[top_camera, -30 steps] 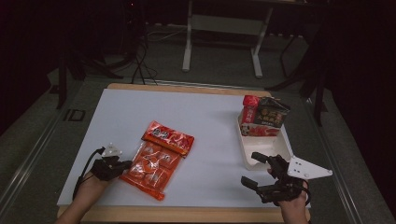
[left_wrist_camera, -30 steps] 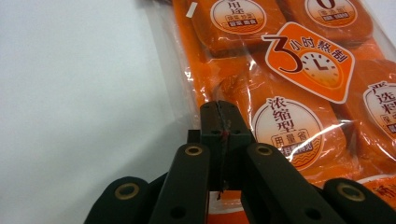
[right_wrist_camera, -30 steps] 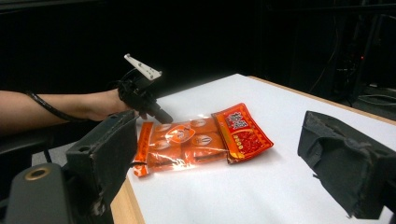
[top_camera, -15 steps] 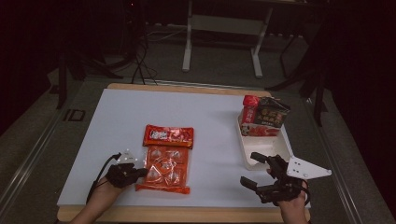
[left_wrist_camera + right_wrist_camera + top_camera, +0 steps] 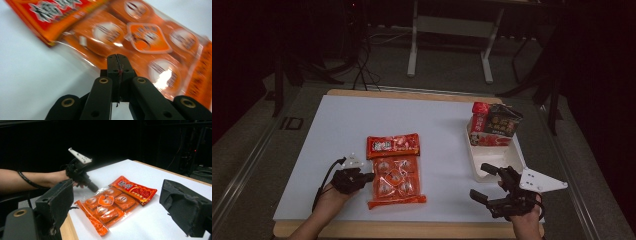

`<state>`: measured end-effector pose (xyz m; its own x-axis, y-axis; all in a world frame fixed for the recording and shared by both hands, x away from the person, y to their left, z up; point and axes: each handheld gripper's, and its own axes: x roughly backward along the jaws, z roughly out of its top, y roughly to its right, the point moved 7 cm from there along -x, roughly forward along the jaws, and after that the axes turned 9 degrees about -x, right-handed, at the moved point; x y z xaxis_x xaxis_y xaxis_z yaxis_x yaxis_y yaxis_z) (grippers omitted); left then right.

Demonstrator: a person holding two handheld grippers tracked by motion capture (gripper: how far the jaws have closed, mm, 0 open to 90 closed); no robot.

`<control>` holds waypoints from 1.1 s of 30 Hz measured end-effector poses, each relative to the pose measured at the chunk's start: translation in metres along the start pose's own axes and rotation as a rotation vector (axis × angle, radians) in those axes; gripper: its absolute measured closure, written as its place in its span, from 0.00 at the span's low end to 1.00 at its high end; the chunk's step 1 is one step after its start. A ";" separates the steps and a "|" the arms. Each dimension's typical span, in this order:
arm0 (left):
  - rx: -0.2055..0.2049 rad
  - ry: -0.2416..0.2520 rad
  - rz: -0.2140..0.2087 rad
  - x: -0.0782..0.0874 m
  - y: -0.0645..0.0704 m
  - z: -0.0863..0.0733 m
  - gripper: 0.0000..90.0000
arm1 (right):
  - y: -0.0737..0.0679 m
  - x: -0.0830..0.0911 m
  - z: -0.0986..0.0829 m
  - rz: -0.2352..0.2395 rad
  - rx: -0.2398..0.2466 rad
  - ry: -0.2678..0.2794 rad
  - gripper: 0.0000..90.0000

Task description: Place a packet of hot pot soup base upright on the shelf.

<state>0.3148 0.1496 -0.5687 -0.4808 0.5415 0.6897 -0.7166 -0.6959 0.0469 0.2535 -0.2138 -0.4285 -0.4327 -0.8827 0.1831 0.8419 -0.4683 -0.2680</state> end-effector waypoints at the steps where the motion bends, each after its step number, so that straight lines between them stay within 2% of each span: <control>1: 0.002 0.002 0.015 -0.001 -0.004 0.001 1.00 | 0.000 0.000 0.000 -0.002 0.001 0.000 0.13; 6: 0.013 -0.010 0.049 -0.009 -0.016 0.002 1.00 | 0.001 0.001 0.000 -0.001 -0.005 0.002 0.13; 12: 0.024 -0.028 0.042 -0.021 -0.017 0.002 1.00 | 0.001 0.001 -0.001 -0.005 -0.002 -0.002 0.13; 14: 0.021 -0.029 0.026 -0.024 -0.016 0.004 1.00 | 0.001 0.001 -0.001 -0.004 -0.003 -0.001 0.13; 17: -0.003 -0.031 0.028 -0.027 -0.013 0.007 1.00 | 0.001 0.001 -0.002 -0.005 -0.003 -0.002 0.13; 21: -0.003 -0.034 0.021 -0.030 -0.012 0.010 1.00 | 0.001 0.001 -0.002 -0.002 0.001 -0.004 0.13; 25: -0.020 -0.038 0.018 -0.034 -0.007 0.015 1.00 | 0.000 0.000 -0.002 -0.001 0.002 -0.006 0.13; 33: -0.048 -0.034 -0.017 -0.047 0.007 0.027 1.00 | 0.001 0.002 -0.002 -0.005 0.002 -0.004 0.13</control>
<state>0.3459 0.1061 -0.5814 -0.4514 0.5360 0.7134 -0.7484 -0.6628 0.0244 0.2527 -0.2155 -0.4301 -0.4353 -0.8804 0.1883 0.8407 -0.4723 -0.2649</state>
